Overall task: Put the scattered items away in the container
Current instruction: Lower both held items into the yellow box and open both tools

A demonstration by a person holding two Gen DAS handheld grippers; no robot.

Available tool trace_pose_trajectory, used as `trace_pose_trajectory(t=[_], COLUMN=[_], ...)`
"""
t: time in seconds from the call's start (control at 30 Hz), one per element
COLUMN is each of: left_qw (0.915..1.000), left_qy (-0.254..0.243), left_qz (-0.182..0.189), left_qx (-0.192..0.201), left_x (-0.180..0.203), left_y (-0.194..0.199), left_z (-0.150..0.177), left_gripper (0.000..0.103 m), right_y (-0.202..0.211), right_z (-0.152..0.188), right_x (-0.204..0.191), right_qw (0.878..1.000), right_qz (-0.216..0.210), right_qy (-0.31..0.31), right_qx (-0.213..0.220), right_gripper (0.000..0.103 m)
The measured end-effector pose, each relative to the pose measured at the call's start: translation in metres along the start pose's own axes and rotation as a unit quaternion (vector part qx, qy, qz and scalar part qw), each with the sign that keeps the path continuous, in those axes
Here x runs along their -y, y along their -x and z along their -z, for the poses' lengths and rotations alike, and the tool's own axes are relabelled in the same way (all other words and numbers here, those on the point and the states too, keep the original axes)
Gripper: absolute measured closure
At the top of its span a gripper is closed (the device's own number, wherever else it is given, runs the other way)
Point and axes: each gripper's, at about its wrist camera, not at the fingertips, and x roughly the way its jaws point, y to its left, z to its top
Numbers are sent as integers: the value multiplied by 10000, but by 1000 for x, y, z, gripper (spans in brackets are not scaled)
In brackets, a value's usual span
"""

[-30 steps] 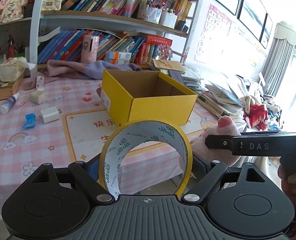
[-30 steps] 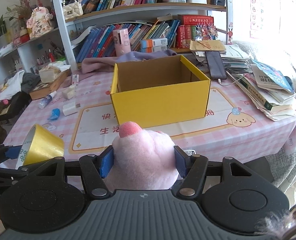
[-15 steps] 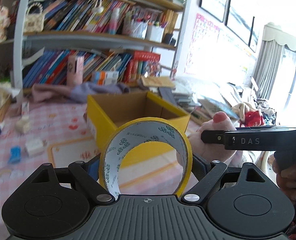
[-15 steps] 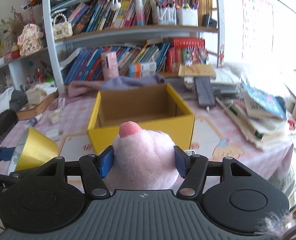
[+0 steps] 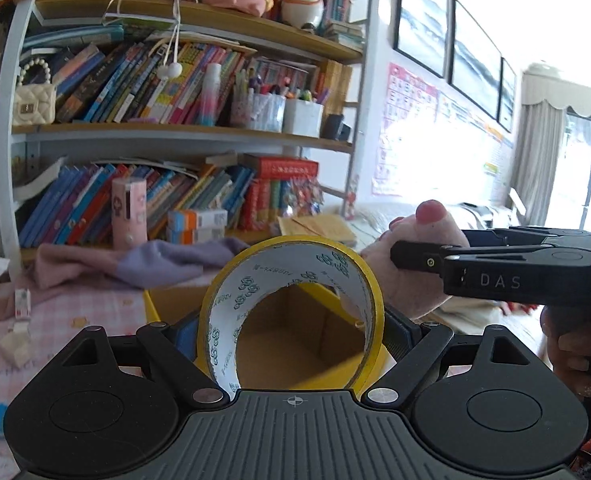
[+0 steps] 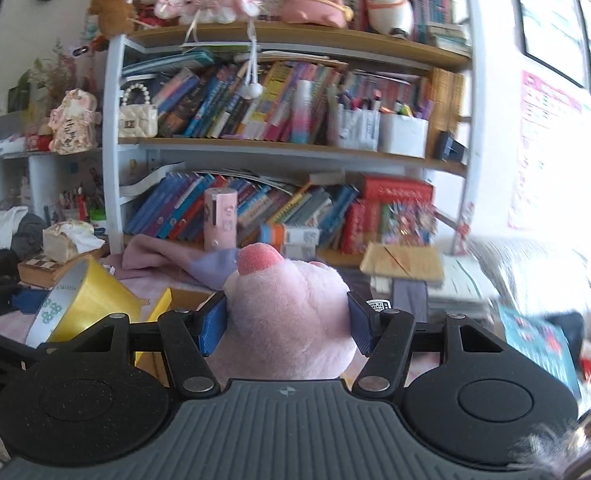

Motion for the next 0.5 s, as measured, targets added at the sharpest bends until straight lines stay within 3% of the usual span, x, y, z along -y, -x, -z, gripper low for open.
trace_pose_trajectory(t=[0.3,0.5], left_qw=[9964,9895], left_qy=[78,-144], left_qz=[-782,-1078], left_qx=[-313,-957], left_x=[-4,-1], left_y=[-66,-104], left_z=[-3,8], left_gripper=[15,15], right_y=[-87,-136], right_z=[4,25], right_x=[31,32], right_qw=[9949,9846], right_qz=[-750,-1177], right_qy=[416,697], right_qx=[-534,-1091], right_gripper=[43,43])
